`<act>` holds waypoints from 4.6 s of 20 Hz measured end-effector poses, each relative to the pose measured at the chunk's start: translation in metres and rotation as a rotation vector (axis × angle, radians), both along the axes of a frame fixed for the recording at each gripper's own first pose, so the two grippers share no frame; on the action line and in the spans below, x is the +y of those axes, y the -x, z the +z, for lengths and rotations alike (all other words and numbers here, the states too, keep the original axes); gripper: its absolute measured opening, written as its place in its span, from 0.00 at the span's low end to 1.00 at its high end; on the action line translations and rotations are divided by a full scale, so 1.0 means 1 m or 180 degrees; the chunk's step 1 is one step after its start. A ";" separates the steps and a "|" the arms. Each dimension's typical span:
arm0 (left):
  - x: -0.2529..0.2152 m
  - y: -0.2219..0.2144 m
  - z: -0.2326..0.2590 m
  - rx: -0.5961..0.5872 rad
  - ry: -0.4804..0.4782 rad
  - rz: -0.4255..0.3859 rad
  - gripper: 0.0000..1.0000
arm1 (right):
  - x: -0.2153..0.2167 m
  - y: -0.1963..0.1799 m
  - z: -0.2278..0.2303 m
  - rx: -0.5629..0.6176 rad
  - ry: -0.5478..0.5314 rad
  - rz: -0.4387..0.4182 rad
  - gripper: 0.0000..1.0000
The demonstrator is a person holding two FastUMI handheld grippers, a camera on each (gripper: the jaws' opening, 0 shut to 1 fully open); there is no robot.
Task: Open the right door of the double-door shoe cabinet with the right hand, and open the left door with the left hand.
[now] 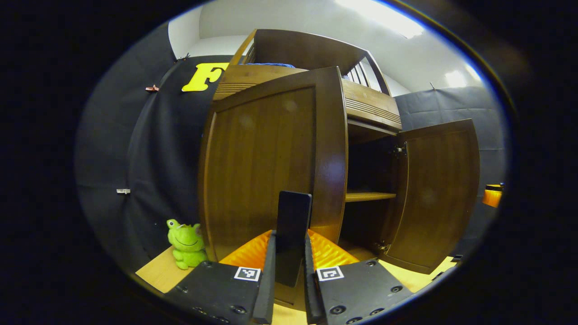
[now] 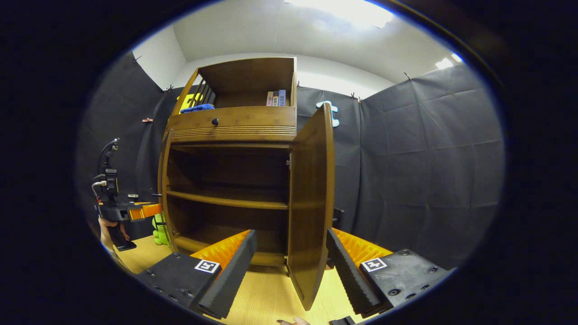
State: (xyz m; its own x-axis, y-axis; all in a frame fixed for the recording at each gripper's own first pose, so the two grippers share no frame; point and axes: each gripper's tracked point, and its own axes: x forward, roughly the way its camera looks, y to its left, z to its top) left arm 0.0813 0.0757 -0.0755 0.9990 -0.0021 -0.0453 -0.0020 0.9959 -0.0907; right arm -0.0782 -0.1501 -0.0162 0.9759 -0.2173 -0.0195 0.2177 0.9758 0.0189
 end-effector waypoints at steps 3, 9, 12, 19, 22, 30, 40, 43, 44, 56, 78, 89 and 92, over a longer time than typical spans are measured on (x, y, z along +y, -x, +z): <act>0.019 0.023 0.001 0.0012 -0.0013 0.0106 0.31 | 0.019 -0.006 0.000 0.0021 0.0044 0.0141 0.98; 0.060 0.058 0.004 0.0070 -0.0065 0.0387 0.26 | 0.067 -0.015 -0.007 0.0120 0.0066 0.0447 0.98; 0.078 0.069 0.005 0.0085 -0.0098 0.0520 0.21 | 0.090 -0.023 -0.006 0.0121 0.0067 0.0534 0.98; 0.091 0.088 0.005 0.0082 -0.0263 0.0527 0.17 | 0.112 -0.030 -0.003 0.0087 0.0007 0.0662 0.99; 0.107 0.093 -0.003 0.0193 -0.0348 0.0707 0.17 | 0.116 -0.026 -0.006 0.0096 -0.0011 0.0710 1.00; 0.119 0.148 0.029 -0.0013 -0.0387 0.1086 0.12 | 0.119 -0.025 -0.006 0.0121 -0.0061 0.0701 0.98; -0.017 0.121 0.049 -0.0056 -0.0665 0.0186 0.66 | 0.164 -0.041 0.000 0.0163 0.0059 0.0841 0.98; -0.052 0.113 0.050 -0.0114 -0.0626 0.0042 0.88 | 0.176 -0.044 -0.002 0.0136 0.0136 0.0890 0.98; -0.060 0.111 0.052 -0.0130 -0.0614 0.0003 0.92 | 0.179 -0.045 -0.002 0.0132 0.0118 0.0909 0.99; -0.079 0.106 0.064 -0.0347 -0.0387 -0.0124 0.96 | 0.164 -0.047 0.008 0.0025 0.0024 0.0810 0.98; -0.079 0.093 0.059 -0.0329 -0.0339 -0.0164 0.96 | 0.156 -0.055 0.005 0.0039 -0.0002 0.0801 0.98; -0.082 0.093 0.062 -0.0387 -0.0272 -0.0215 0.99 | 0.148 -0.049 0.007 0.0056 0.0035 0.0747 0.98; -0.085 0.092 0.061 -0.0377 -0.0287 -0.0236 0.96 | 0.147 -0.048 0.009 0.0045 0.0036 0.0734 0.98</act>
